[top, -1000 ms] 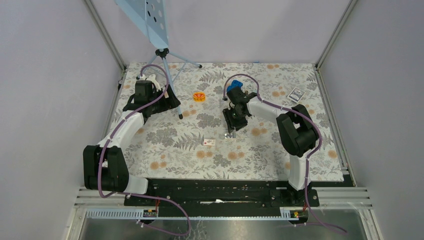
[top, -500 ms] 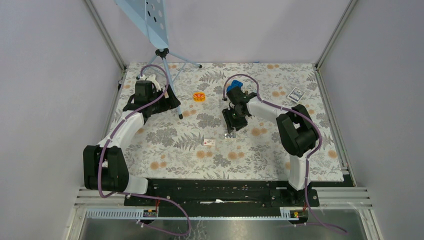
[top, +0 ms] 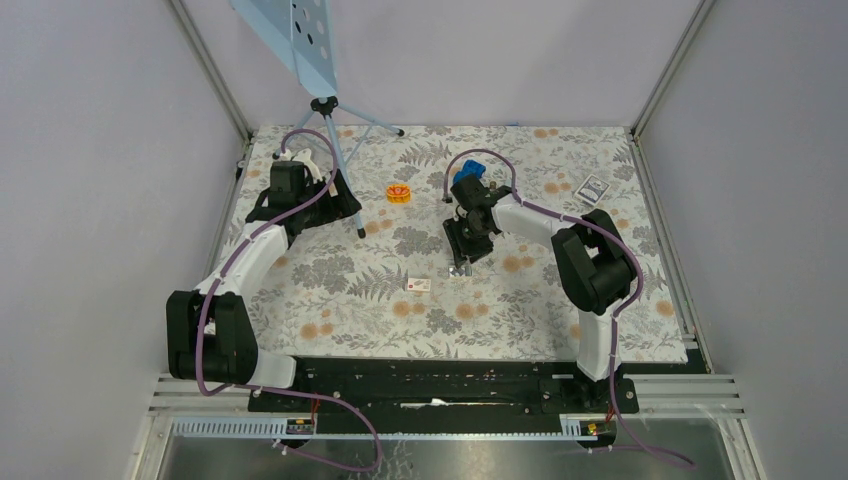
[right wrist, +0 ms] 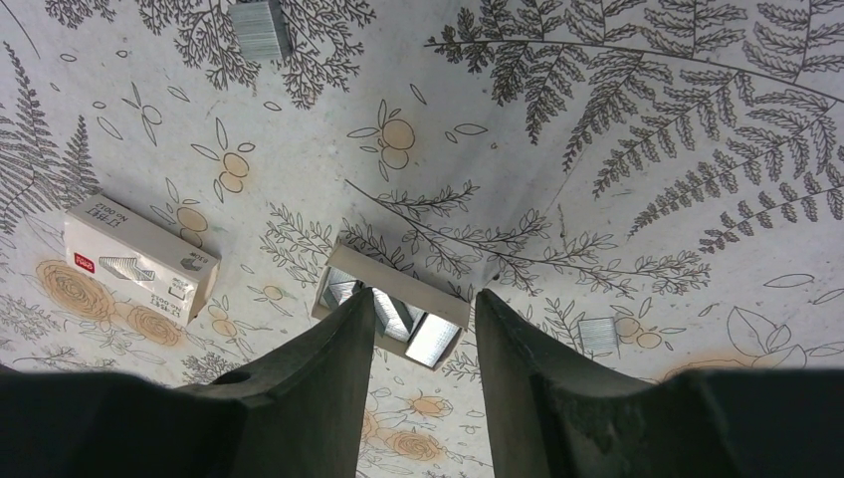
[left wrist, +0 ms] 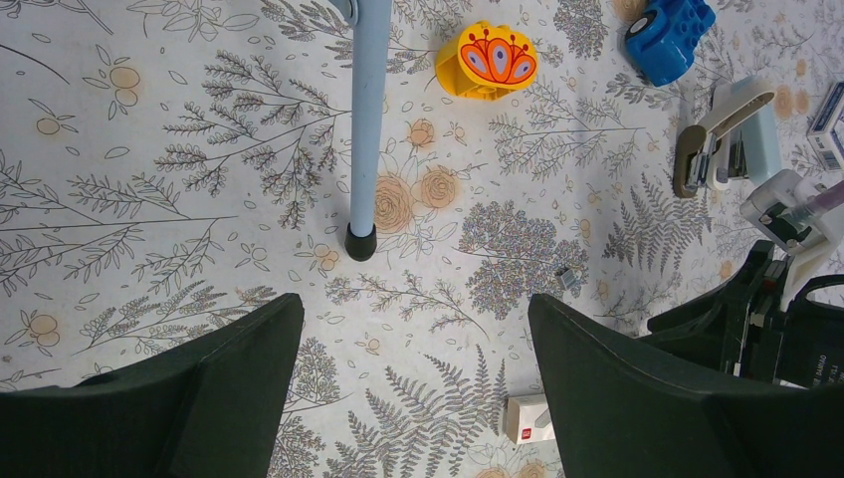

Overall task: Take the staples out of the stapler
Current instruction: Adjust the staple in the staple box.

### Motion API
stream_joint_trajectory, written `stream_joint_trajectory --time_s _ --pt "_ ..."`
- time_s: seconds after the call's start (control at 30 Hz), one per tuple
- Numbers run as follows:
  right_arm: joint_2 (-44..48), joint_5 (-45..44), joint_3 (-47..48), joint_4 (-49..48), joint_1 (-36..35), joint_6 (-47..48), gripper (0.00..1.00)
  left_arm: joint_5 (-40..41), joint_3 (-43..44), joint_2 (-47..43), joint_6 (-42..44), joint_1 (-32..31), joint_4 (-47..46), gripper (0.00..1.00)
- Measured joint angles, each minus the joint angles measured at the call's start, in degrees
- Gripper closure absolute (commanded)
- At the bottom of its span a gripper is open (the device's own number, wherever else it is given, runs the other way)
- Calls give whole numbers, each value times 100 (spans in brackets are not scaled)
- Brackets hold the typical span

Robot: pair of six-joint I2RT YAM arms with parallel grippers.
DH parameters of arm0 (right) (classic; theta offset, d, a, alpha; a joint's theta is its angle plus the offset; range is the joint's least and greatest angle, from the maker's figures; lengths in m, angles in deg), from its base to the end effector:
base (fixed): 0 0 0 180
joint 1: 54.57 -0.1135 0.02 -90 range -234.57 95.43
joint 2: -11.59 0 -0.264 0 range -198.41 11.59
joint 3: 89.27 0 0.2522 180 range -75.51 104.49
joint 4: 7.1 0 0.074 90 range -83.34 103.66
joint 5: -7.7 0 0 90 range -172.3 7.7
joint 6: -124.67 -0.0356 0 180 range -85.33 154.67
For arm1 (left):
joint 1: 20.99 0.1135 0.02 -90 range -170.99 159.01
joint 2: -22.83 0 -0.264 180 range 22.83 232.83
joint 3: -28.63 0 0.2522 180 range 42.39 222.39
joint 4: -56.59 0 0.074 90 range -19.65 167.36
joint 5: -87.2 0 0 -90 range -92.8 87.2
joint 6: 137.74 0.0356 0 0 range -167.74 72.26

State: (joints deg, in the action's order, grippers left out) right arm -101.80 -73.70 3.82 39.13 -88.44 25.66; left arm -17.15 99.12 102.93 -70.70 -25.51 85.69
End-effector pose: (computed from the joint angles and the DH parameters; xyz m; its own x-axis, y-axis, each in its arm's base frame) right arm 0.3332 0.2300 0.1681 -0.8463 -0.3815 -0.3719 -0.4738 0.8581 0.1978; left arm 0.3063 -0.0331 0.2636 -0.6790 -0.3254 -0.6580 0.0046 0.8945 -0.4471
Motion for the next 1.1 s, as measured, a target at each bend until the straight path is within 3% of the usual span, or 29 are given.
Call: stream_joint_trajectory --time_s 0.3,0.77,1.1 --pt "0 -20 -2 7 0 2 50 0 0 0 0 0 0 12" --pt "0 -63 -13 26 0 11 65 -2 0 0 0 0 0 12" --pt "0 -103 -24 26 0 17 57 -2 0 0 0 0 0 12"
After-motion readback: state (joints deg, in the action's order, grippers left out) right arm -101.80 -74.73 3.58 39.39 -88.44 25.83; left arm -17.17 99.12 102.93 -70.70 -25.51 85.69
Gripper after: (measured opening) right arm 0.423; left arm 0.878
